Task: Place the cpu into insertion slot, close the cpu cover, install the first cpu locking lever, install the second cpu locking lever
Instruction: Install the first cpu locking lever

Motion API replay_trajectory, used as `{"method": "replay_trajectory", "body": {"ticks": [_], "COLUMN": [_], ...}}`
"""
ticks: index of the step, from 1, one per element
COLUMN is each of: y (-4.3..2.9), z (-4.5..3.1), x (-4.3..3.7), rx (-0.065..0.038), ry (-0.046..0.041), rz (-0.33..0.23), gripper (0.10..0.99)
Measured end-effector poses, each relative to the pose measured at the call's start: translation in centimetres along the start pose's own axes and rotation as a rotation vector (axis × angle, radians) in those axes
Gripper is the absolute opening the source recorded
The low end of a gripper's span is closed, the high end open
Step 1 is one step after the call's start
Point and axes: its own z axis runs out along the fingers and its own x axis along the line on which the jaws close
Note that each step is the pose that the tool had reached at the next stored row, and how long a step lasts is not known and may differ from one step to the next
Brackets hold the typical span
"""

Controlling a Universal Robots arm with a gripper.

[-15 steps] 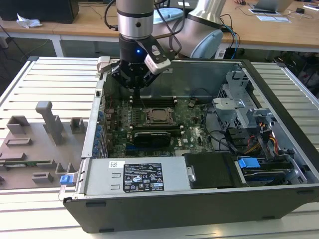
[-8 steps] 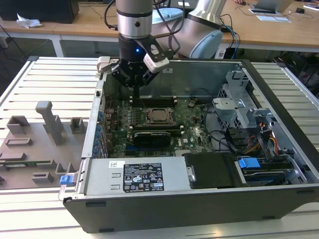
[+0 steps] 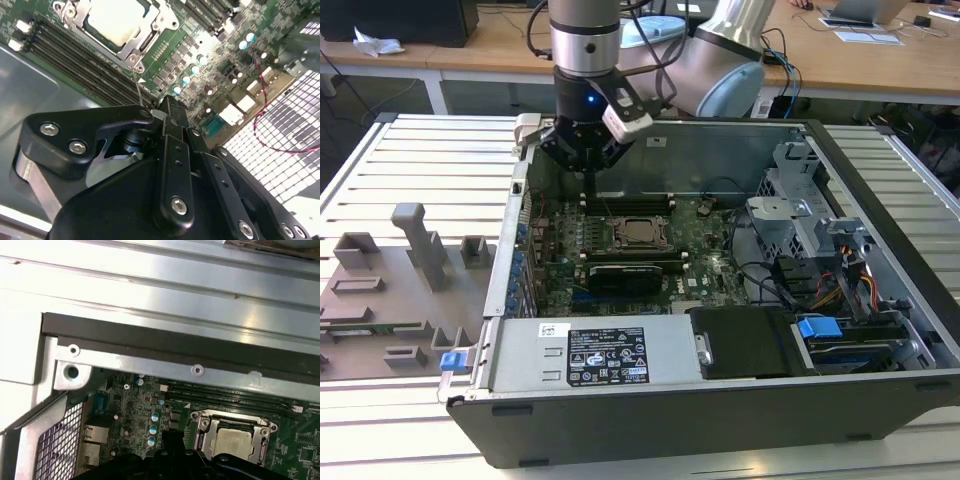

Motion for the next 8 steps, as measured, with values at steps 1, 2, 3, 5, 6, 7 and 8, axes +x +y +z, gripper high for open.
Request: {"method": "replay_trajectory", "body": {"ticks": [1,2,3,5,6,7,8], "y": [0.13,0.24,0.40,0.69,0.83,0.95,1.05], "z": [0.04,0.08,0.14,0.22,0.26,0.30,0.32], "x": [0.02,0.03,0.02,-0.03,-0.05,-0.08,-0.12], "rx": [0.000,0.000,0.000,0.000,0.000,0.000,0.000], "ry": [0.0001,0.0001,0.0001,0.0002,0.0001,0.0002,0.0001], "rz": [0.000,0.000,0.000,0.000,0.000,0.000,0.000], "gripper": [0.106,0.106,0.106,0.106,0.106,0.106,0.106]}}
